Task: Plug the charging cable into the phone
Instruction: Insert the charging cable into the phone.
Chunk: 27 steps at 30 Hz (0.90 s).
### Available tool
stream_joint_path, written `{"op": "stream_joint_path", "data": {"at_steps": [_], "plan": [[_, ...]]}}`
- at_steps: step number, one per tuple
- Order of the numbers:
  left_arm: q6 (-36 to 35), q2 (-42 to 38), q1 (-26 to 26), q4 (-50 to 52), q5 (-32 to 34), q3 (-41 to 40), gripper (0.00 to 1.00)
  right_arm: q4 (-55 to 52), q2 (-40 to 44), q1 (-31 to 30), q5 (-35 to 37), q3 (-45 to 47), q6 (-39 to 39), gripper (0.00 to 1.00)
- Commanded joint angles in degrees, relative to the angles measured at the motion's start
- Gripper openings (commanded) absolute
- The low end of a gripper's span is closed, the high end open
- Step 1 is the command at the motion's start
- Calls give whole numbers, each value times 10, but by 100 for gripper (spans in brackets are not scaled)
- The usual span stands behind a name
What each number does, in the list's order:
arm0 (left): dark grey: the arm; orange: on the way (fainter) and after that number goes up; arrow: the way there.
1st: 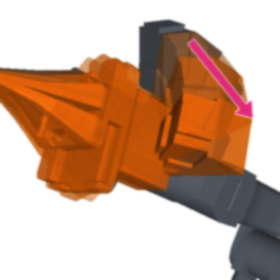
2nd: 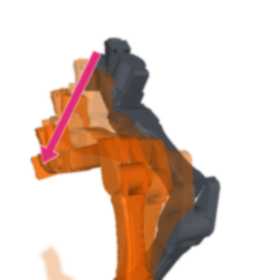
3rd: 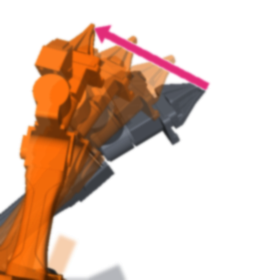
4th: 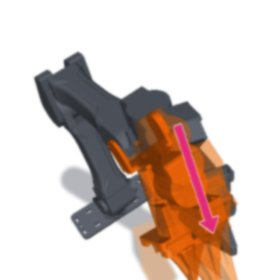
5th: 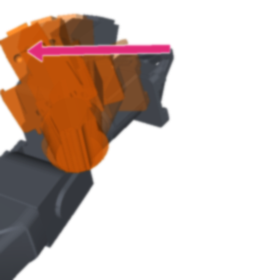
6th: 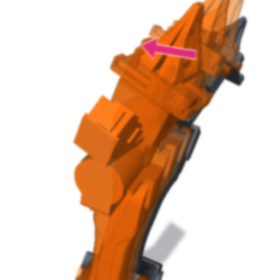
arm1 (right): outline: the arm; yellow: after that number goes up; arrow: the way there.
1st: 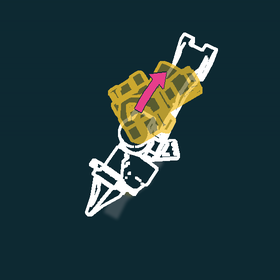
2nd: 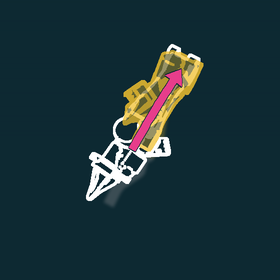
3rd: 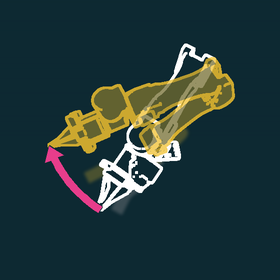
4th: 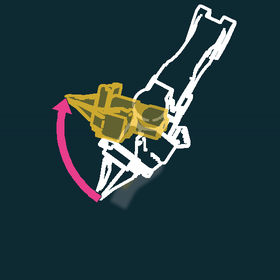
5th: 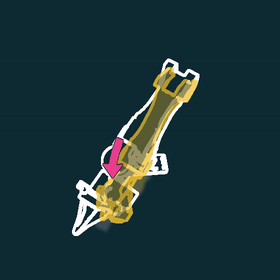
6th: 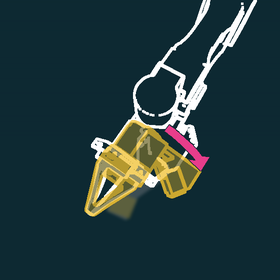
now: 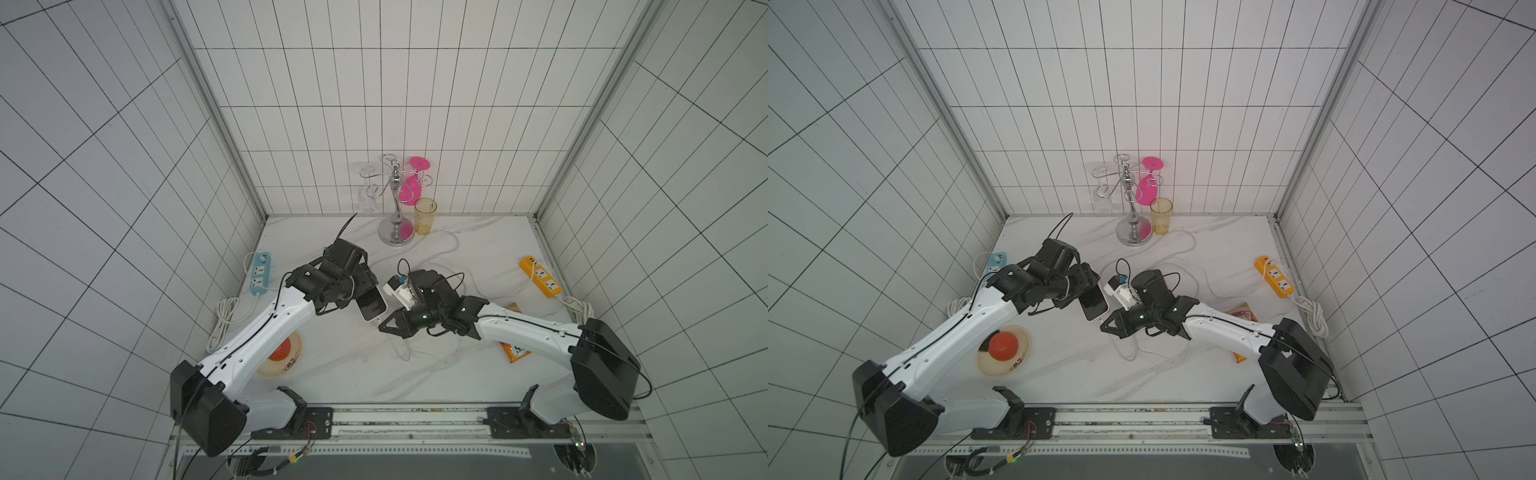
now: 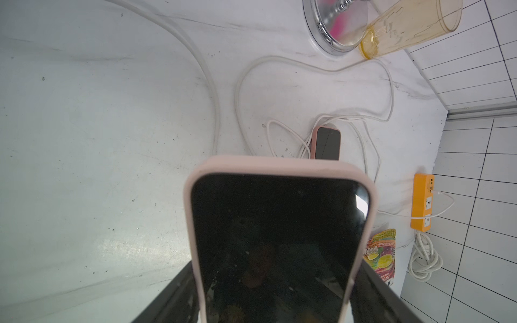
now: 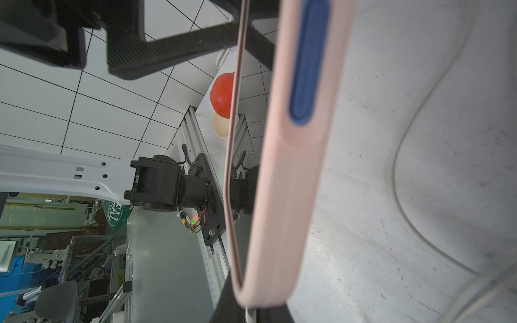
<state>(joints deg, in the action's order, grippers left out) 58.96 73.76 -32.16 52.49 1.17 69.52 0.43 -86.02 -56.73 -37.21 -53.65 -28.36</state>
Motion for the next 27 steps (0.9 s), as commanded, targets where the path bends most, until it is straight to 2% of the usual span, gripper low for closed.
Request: {"op": "stream_joint_path", "data": {"at_steps": [1,27], "plan": [[1,-17,-1,-31,12,4,0,-1,10,-7,-5,9,-1,0],[-2,-24,-1,-38,0,-18,0,12,7,-9,-6,0,-7,0]]}}
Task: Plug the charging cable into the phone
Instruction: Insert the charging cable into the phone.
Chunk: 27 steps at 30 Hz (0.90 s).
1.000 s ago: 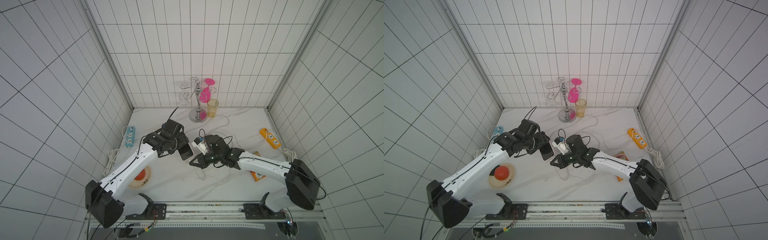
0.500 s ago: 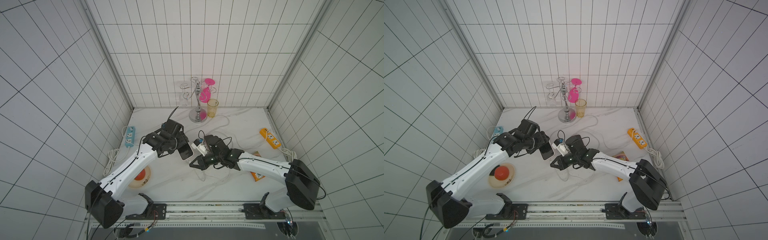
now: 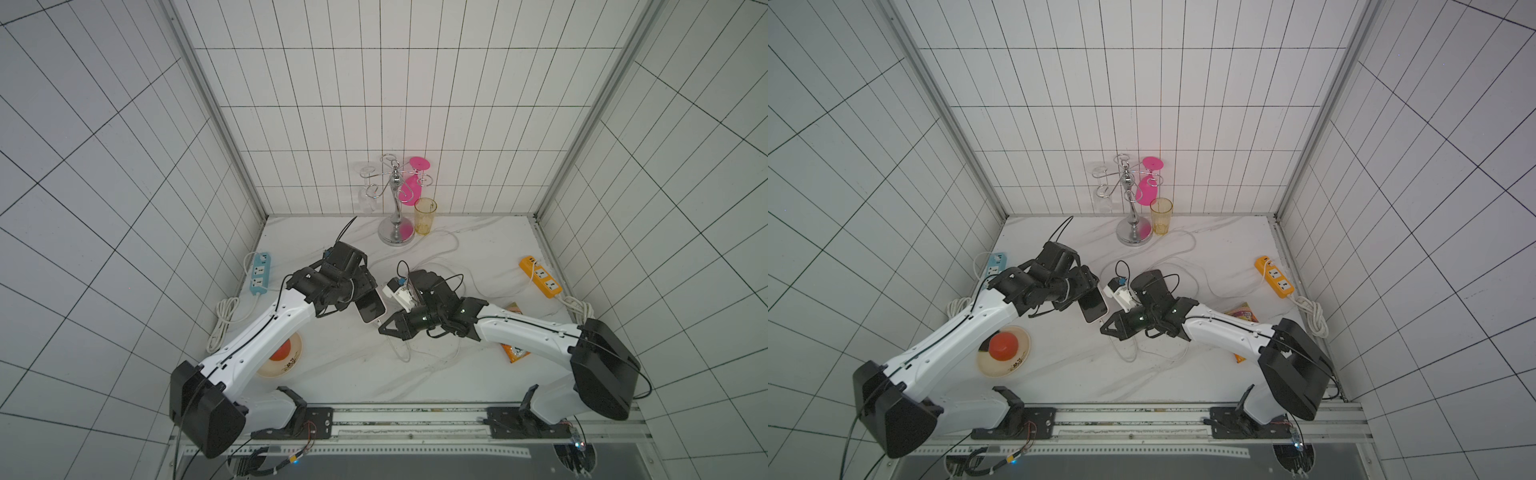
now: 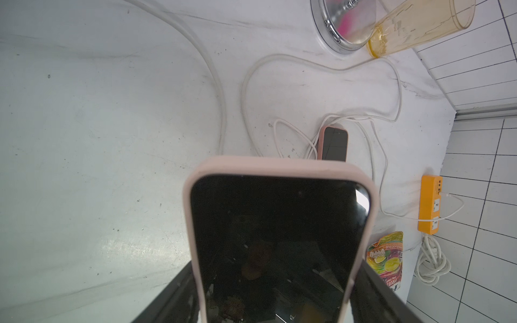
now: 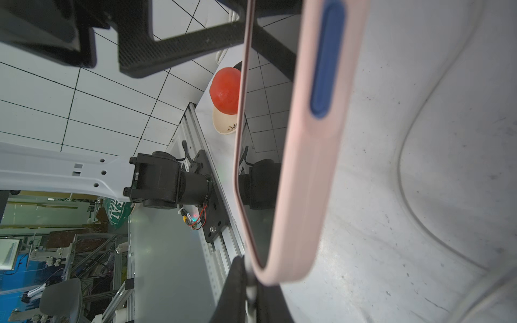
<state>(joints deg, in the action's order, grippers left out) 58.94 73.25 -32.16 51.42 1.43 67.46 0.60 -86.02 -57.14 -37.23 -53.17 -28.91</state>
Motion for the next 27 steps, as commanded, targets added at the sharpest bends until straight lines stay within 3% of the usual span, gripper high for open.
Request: {"op": "stream_joint_path", "data": {"at_steps": [1,27], "plan": [[-2,-19,-2,-27,-3,1,0,10,6,-4,-6,-5,-3,0],[9,-24,-14,-38,-22,-19,0,12,-15,4,-11,-32,-2,0]]}}
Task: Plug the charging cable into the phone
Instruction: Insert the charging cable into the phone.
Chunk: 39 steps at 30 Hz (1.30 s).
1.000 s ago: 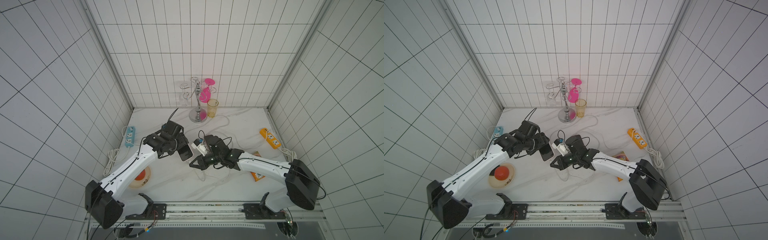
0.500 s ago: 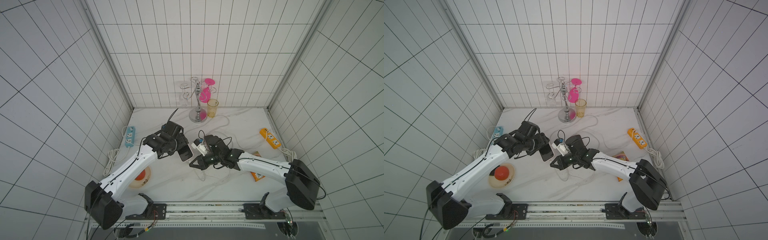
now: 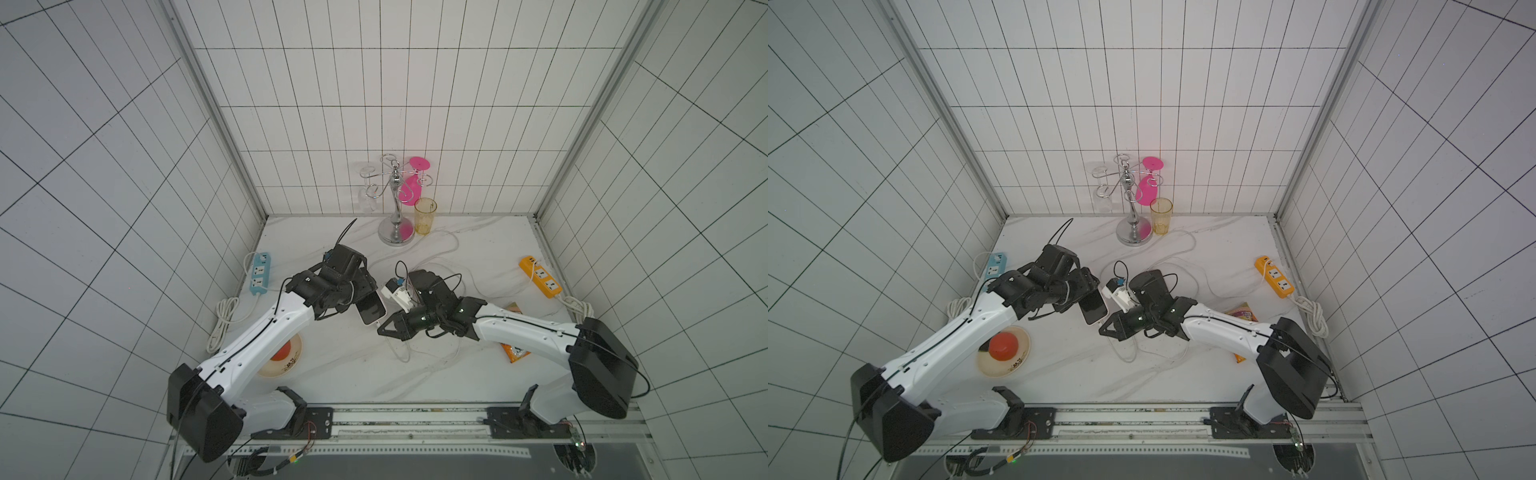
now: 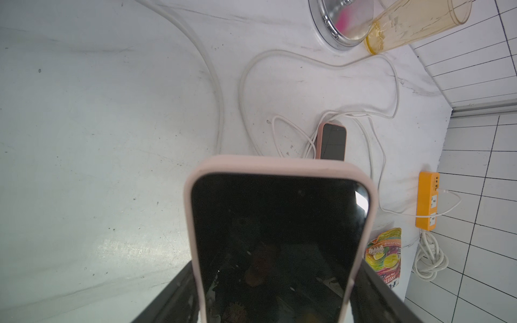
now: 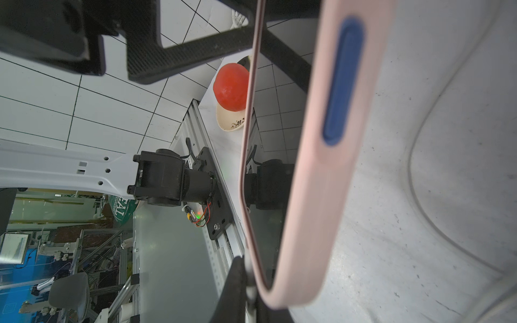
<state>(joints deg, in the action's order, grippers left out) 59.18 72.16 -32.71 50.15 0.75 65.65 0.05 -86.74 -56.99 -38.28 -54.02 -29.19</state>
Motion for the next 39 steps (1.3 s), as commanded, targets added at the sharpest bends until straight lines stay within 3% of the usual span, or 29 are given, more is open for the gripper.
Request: {"op": "stream_joint_path", "data": {"at_steps": [1,12,39], "plan": [[6,-14,-9,-25,-15,-1,0,17,-9,4,0,-25,2,0],[12,-24,-15,-27,-28,-20,0,12,-8,34,-5,-33,10,0],[30,-20,-26,-32,-64,-35,0,-1,-24,39,9,-74,61,0]]}}
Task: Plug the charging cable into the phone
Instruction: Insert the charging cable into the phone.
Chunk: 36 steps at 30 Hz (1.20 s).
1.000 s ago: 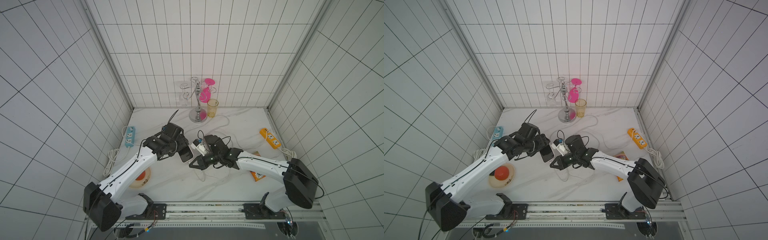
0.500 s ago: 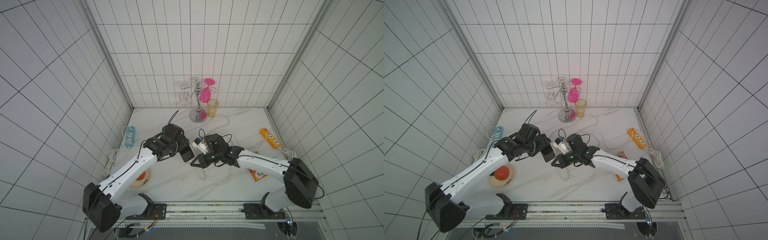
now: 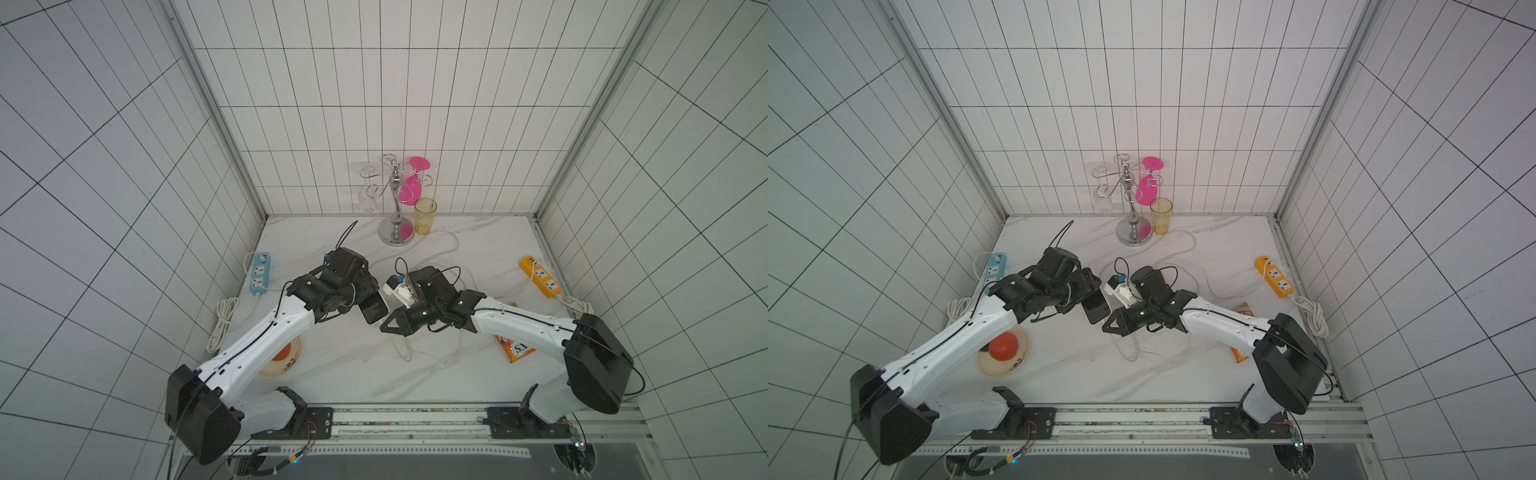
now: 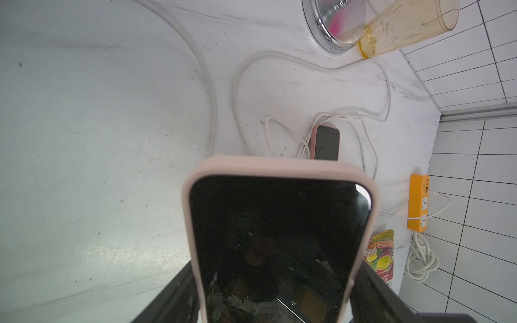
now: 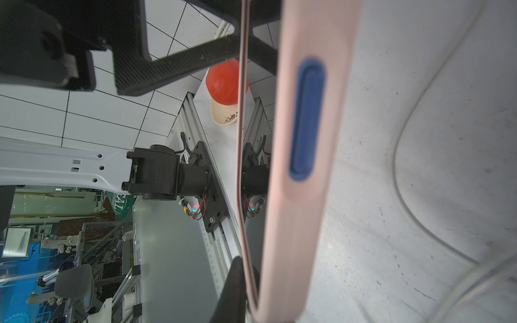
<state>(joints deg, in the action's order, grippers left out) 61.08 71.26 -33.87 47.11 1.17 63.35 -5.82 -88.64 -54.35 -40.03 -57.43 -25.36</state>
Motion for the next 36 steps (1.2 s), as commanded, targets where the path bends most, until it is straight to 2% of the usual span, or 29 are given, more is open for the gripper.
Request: {"op": "stream_joint_path", "data": {"at_steps": [1,17,27,33,34,36], "plan": [[12,-13,-14,-4,-73,-15,0,59,-5,13,27,-42,25,0],[31,-17,-13,-34,-123,-25,0,95,-2,22,35,-49,28,0],[31,-19,-6,-35,-132,-27,0,103,-1,25,36,-48,25,0],[17,-17,2,-21,-115,-22,0,90,2,29,26,-52,28,0],[12,-14,8,-16,-111,-19,0,83,4,31,23,-52,31,2],[2,-8,22,-5,-103,-12,0,70,11,33,18,-46,40,12]]}}
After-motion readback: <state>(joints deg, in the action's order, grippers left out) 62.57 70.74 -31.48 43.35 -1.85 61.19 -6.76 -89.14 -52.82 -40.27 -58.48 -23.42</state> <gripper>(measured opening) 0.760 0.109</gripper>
